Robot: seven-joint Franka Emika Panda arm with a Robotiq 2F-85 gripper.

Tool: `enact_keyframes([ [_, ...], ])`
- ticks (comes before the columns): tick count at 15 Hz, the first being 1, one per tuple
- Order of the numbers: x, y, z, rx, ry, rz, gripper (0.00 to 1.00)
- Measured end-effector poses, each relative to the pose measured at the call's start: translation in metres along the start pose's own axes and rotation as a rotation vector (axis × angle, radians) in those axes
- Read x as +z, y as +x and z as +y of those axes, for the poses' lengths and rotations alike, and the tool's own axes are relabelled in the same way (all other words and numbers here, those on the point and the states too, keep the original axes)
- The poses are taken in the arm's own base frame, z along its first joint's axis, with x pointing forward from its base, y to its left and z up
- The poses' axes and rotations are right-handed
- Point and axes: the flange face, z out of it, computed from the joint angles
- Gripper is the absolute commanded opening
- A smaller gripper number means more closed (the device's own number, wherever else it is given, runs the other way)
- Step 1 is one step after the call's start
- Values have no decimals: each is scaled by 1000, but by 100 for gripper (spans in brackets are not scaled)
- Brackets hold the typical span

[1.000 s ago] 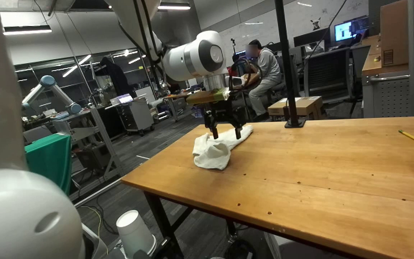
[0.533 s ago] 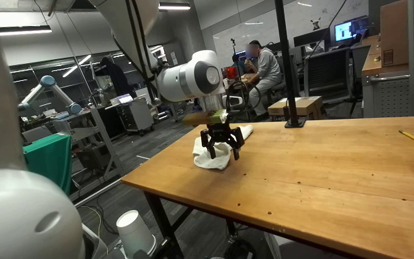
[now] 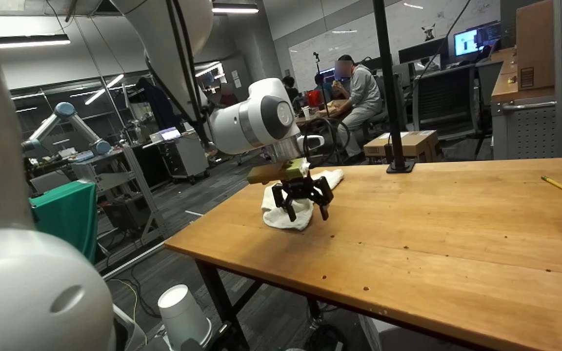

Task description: Fold the white towel

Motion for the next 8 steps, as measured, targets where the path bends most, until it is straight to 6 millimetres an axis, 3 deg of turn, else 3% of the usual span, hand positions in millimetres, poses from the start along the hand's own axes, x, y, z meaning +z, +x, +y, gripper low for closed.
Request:
enact_keyframes([
  [8, -7, 2, -16, -11, 7, 32, 100],
])
